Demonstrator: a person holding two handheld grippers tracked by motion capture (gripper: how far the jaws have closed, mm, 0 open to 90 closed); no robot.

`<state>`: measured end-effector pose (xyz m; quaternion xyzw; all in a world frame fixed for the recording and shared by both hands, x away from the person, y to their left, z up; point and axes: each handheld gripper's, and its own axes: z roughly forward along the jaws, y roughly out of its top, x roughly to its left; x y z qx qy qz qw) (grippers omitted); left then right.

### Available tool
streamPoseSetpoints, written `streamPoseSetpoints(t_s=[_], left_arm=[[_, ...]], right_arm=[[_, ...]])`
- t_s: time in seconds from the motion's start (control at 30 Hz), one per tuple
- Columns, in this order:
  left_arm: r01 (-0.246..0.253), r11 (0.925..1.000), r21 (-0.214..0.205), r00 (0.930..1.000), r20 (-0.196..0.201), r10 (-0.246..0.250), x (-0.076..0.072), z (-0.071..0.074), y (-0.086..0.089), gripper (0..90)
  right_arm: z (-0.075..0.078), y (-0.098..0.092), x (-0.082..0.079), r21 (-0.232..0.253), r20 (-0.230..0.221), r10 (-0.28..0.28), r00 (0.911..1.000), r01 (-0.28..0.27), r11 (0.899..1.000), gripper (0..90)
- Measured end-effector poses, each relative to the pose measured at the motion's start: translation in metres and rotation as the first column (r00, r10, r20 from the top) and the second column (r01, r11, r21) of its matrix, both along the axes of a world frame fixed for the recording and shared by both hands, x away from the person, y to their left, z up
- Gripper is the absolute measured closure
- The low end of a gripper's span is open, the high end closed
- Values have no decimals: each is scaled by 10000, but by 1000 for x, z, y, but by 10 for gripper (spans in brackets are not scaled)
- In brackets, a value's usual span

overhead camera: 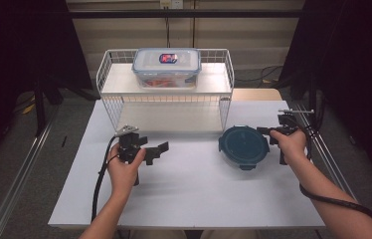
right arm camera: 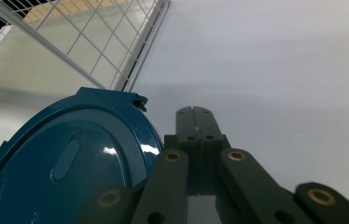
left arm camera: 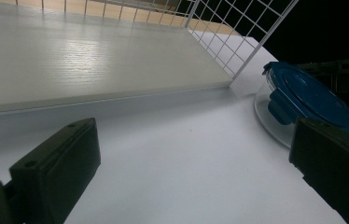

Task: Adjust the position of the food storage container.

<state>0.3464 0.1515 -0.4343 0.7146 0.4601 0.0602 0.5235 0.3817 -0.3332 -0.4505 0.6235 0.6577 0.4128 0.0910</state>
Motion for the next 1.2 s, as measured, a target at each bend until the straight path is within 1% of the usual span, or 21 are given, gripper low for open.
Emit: streamPoseSetpoints(t_s=[0.13,0.27,0.37,0.47,0.5,0.57,0.6,0.63,0.7,0.73,0.77,0.8,0.83,0.93,1.03,1.2], left_arm=[[-7,10000,-4,10000,-22,7,0,0,-1,18],[-17,10000,-14,10000,-20,17,-1,0,-1,19],[-17,10000,69,10000,9,17,-1,1,-1,18],[51,10000,13,10000,5,-51,-1,0,-1,18],[4,10000,-22,10000,-7,-4,-1,0,-2,18],[6,10000,35,10000,-2,-6,-1,0,-2,18],[11,10000,53,10000,1,-11,-1,0,-3,18],[16,10000,52,10000,0,-16,-1,0,-3,19],[43,10000,23,10000,-5,-43,-1,0,-3,18],[65,10000,18,10000,-2,-65,-2,0,-3,18],[62,10000,7,10000,-3,-62,-2,0,-3,18],[30,10000,10,10000,-2,-30,-2,1,-3,18],[-4,10000,13,10000,-10,4,-2,1,-3,18],[-29,10000,6,10000,-3,29,-2,1,-3,18],[43,10000,-3,10000,-13,-43,-2,1,-3,18],[100,9999,2,9999,-47,-100,-2,0,-3,18]], right_arm=[[-1,5,-4,70,40,80,10000,-80,9999,900],[-2,6,-7,169,122,43,9999,-45,9998,900],[-2,6,-10,242,89,50,9999,-53,9997,900],[-1,8,-12,130,78,105,9999,-106,9999,900],[-1,8,-13,170,66,134,9999,-135,9998,900],[-2,9,-15,196,108,176,9998,-178,9996,900],[-2,10,-16,271,51,149,9999,-150,9995,900],[-2,10,-16,220,144,190,9997,-193,9996,900],[-2,11,-18,337,60,221,9997,-223,9992,900],[-3,11,-18,320,112,222,9997,-226,9992,900],[-2,13,-19,384,70,229,9997,-232,9990,900],[-2,13,-20,298,115,278,9995,-281,9992,900],[-2,15,-21,365,77,315,9995,-318,9988,900],[-3,19,-23,344,109,408,9991,-411,9986,900],[-3,22,-24,458,122,436,9990,-441,9980,900],[-3,27,-28,385,116,543,9985,-548,9978,900]])
